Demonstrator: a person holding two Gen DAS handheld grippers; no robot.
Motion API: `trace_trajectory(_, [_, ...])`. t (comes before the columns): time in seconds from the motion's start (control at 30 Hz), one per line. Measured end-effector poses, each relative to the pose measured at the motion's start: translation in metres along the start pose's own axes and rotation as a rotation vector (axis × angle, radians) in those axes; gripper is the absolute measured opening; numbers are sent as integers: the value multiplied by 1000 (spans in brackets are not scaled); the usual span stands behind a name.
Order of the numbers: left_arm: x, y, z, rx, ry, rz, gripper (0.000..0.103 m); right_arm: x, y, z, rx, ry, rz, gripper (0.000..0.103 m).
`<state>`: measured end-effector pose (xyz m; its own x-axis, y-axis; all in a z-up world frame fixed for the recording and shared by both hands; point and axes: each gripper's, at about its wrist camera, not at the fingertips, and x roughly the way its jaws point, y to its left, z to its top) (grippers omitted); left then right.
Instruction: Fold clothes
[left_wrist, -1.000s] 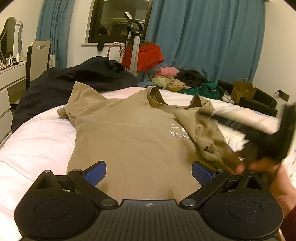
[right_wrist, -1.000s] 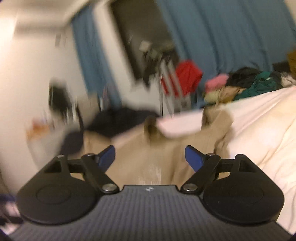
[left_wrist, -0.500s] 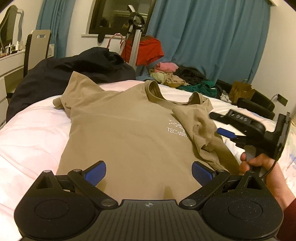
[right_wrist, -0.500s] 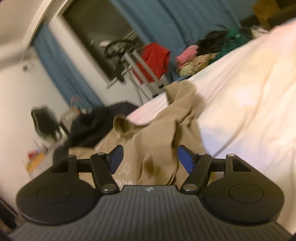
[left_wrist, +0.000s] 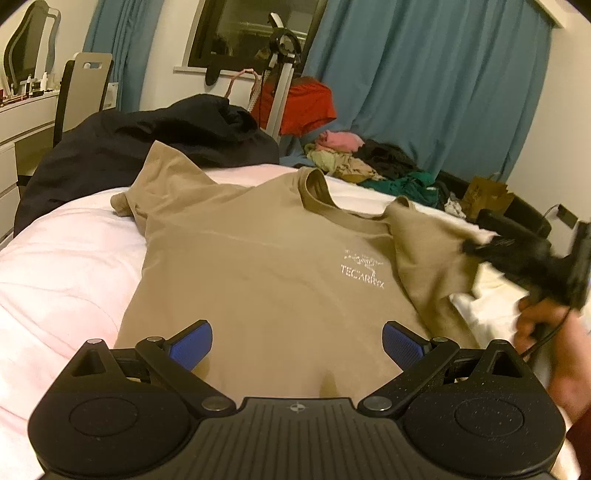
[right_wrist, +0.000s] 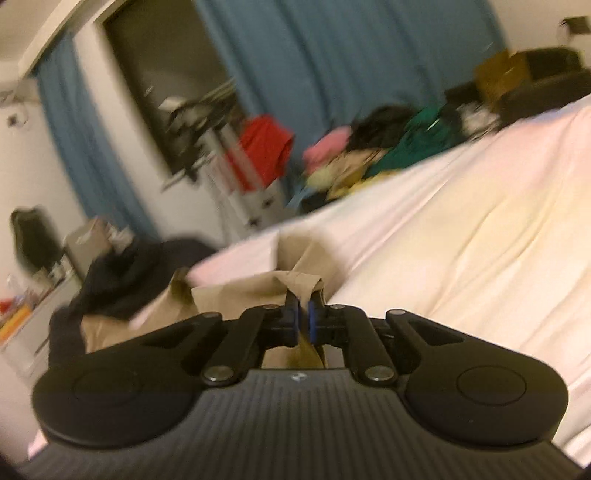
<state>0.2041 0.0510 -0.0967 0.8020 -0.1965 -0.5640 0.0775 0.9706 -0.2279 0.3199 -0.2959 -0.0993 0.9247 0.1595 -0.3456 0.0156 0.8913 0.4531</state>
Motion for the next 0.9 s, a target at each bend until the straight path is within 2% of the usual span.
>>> trace_trajectory(0.13, [1,-1,0,4,1,-7,100,-10,-51,44,22,-42,-186,8])
trace_trajectory(0.2, [3,-3,-1,11,2,-10,100,-11,-83,53,71,-42,-273,10])
trace_trajectory(0.23, [4,-5,-1,19,1,-11,100,-13,-99,54,110,-34,-304,11])
trace_trajectory(0.3, [4,-8,-2,37,-4,-10,100,-17,-123,50,210,5,-286,15])
trace_trajectory(0.33, [4,-10,-3,45,-6,-9,100,-22,-130,45,254,2,-267,30])
trace_trajectory(0.37, [4,-11,-3,51,-5,-10,100,-27,-135,40,297,-2,-248,62])
trace_trajectory(0.43, [4,-12,-5,59,-1,-14,100,-43,-137,23,357,-49,-214,98])
trace_trajectory(0.5, [2,-14,-6,69,-2,-14,100,-56,-135,4,411,-67,-147,98])
trace_trajectory(0.57, [-1,-16,-8,78,-6,-12,100,-64,-136,-17,504,-42,-77,98])
trace_trajectory(0.67, [-5,-15,-8,75,-9,-10,100,-62,-138,-43,668,7,-51,99])
trace_trajectory(0.83, [-8,-13,-10,83,-12,6,100,-32,-137,-58,660,82,-49,99])
trace_trajectory(0.9, [-7,-11,-11,74,-5,11,100,-22,-141,-62,654,74,-56,100])
